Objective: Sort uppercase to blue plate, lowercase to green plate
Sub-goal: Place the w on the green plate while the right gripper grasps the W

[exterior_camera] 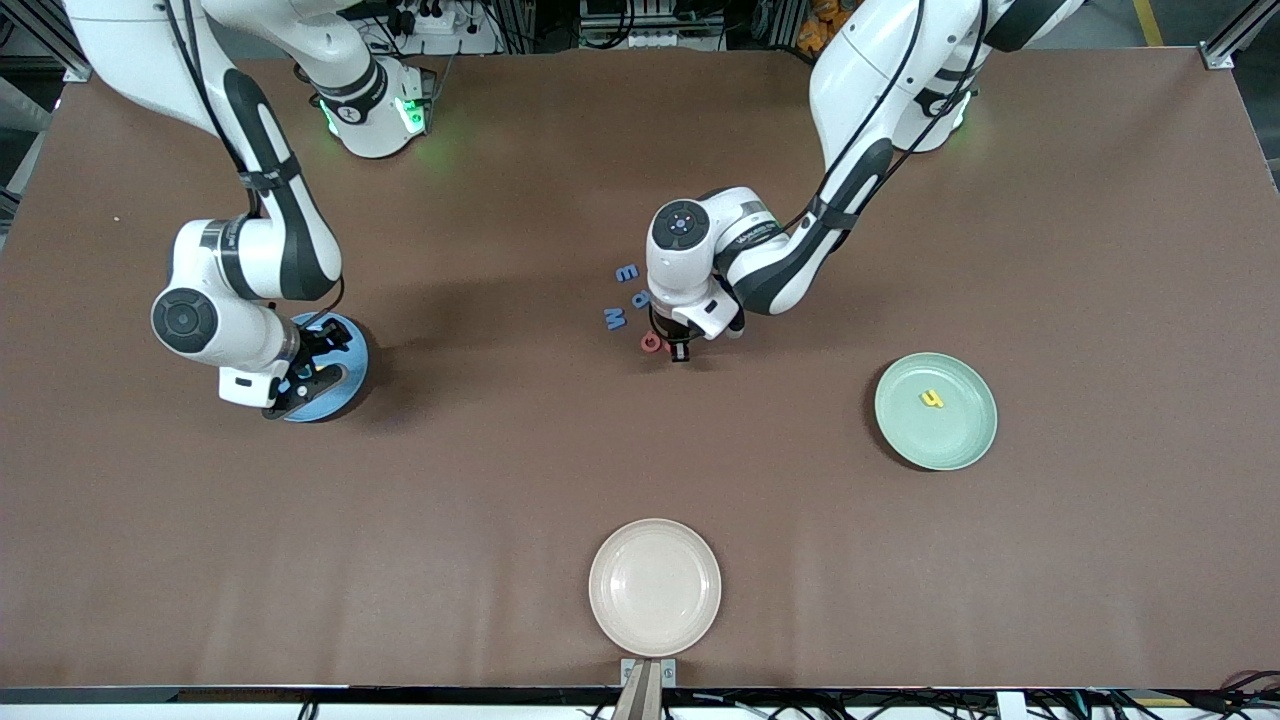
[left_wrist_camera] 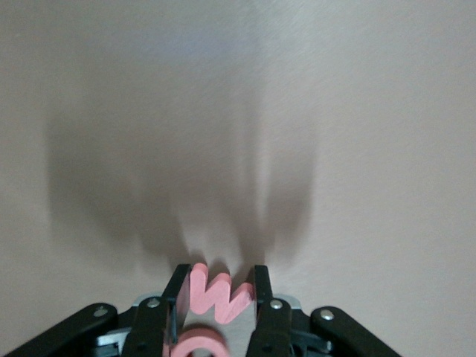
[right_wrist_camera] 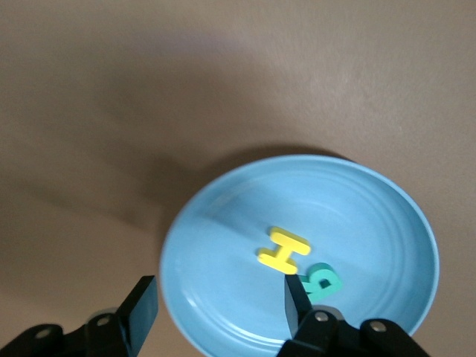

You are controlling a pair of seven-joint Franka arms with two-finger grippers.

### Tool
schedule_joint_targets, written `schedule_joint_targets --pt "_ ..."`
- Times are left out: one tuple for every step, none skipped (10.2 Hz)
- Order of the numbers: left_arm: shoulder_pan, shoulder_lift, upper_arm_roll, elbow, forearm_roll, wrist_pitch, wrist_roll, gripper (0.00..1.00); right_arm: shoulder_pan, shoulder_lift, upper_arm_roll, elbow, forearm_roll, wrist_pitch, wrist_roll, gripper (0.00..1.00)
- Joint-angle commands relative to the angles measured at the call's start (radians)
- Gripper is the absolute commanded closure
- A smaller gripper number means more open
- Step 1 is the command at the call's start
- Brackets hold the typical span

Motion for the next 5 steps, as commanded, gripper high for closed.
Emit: schedule_joint_targets --pt "0.103 -0.097 -0.003 -0.024 0.037 -0.036 -0.036 1.0 0.012 -0.063 0.063 -0.014 0.022 -0.022 0.175 0.23" --pt "0.161 -0.122 -0.005 -0.026 0.037 -0.046 -0.033 1.0 0.012 -0.083 0.118 -0.014 0.022 -0.022 0.285 0.23" --pt "0.221 -0.133 -0.005 -0.027 0.037 -0.056 -0.008 1.0 0.014 -0.107 0.166 -0.015 0.022 -0.027 0.39 0.23" --pt "0.285 -0.137 -0.007 -0.032 0.037 -0.084 0.053 1.0 0.014 -0.13 0.224 -0.017 0.022 -0.028 0.492 0.23" --pt "0.349 -0.137 -0.008 -0.038 0.035 -0.107 0.128 1.0 0.015 -0.15 0.295 -0.015 0.022 -0.028 0.627 0.23"
